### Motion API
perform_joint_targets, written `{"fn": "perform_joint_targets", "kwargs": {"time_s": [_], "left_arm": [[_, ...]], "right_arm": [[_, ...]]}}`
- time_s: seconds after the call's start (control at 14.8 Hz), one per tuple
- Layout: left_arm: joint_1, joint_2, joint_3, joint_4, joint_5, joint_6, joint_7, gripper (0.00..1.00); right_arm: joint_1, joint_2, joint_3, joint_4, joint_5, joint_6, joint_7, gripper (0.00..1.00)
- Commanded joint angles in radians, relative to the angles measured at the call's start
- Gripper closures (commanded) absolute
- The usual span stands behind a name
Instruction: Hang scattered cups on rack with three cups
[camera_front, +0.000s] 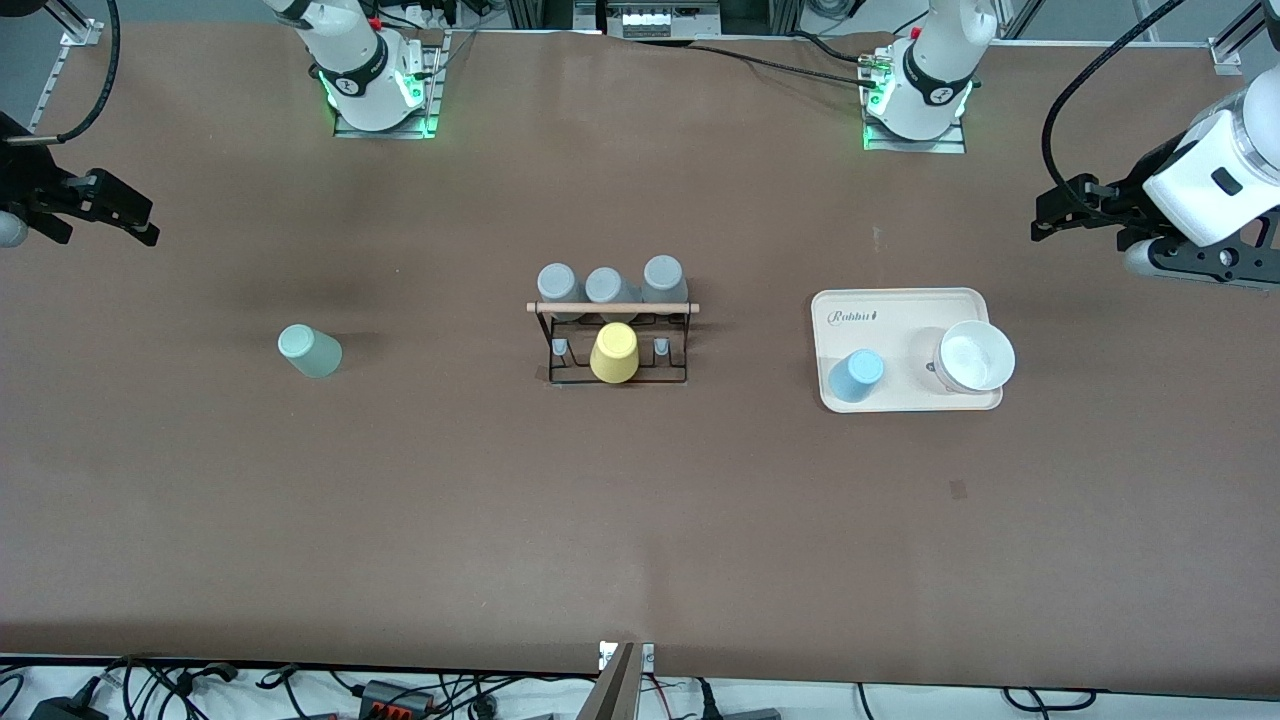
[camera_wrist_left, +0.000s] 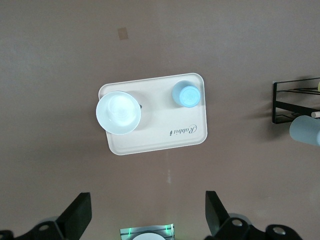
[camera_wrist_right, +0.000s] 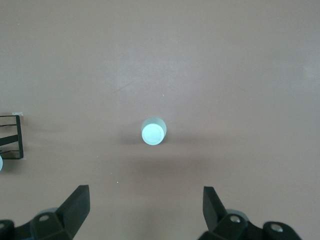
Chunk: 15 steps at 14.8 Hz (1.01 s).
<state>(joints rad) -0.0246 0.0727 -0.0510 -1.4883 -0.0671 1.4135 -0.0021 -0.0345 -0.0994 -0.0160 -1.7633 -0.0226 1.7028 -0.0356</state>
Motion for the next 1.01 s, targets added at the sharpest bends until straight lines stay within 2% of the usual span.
{"fn": "perform_joint_targets", "kwargs": {"time_s": [0.0,0.41,0.54,0.74,0.88,0.95], "left_arm": [[0.002,-0.001,0.002,0.013,-0.011,-0.016,-0.001,0.0],[-0.005,0.012,0.005,0.02,-0.005,-0.019,0.004,0.0],[-0.017,0.084,0.0,0.031,-0.019,-0.037,0.008,0.0],[-0.037,0.137,-0.001,0.071,-0.02,-0.028,0.01,0.0],[-0.069,0.246,-0.018,0.077,-0.058,0.007,0.004,0.0],[-0.099,0.306,-0.02,0.08,-0.054,0.066,0.002,0.0]], "right_arm": [[0.002,-0.011,0.005,0.001,0.003,-0.012,0.025,0.0],[0.001,-0.019,0.004,0.004,0.003,-0.008,0.026,0.0],[0.001,-0.019,0.004,0.004,0.003,-0.008,0.026,0.0],[0.001,-0.019,0.005,0.002,0.003,-0.011,0.026,0.0],[0.001,-0.019,0.004,0.002,0.003,-0.011,0.026,0.0],[0.001,-0.019,0.005,0.004,0.001,-0.011,0.026,0.0]]}}
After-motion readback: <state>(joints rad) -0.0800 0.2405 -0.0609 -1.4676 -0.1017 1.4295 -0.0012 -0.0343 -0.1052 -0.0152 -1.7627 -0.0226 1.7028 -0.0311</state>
